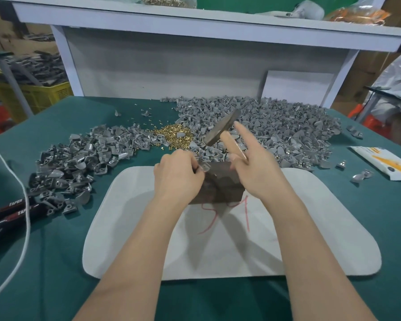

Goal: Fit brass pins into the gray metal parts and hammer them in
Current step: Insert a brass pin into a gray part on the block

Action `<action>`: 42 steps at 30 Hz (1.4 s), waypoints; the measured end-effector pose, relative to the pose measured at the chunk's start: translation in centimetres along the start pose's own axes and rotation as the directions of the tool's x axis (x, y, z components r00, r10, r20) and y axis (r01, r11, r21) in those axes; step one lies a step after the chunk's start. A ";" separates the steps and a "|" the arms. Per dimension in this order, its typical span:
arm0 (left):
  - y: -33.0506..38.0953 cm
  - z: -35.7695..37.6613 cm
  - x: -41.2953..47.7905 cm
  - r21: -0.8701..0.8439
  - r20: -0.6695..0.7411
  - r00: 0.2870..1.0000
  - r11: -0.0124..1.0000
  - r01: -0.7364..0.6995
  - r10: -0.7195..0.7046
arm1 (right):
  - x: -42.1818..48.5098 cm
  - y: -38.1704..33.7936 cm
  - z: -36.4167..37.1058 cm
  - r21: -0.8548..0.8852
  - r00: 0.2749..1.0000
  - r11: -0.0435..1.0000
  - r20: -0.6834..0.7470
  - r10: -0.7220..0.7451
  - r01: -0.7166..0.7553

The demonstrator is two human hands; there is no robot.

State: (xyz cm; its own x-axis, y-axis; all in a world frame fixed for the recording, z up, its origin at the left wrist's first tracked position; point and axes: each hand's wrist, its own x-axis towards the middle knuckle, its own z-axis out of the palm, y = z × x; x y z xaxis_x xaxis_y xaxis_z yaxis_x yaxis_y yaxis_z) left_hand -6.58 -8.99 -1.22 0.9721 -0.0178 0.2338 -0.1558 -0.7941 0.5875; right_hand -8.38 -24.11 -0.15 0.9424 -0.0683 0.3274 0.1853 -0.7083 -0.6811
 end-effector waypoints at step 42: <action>-0.5 0.1 0.4 -0.038 0.050 0.998 0.998 0.039 -0.038 | -0.3 -1.2 2.6 -0.263 0.995 0.964 0.102 -0.004 0.031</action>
State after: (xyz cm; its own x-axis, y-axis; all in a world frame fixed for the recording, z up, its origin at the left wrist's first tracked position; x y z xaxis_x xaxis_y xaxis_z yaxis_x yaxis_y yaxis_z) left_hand -6.07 -8.66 -1.45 0.9849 -0.0185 0.1723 -0.1239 -0.7705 0.6253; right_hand -8.14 -21.44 -1.10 0.9651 0.0062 0.2618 0.1342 -0.8702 -0.4741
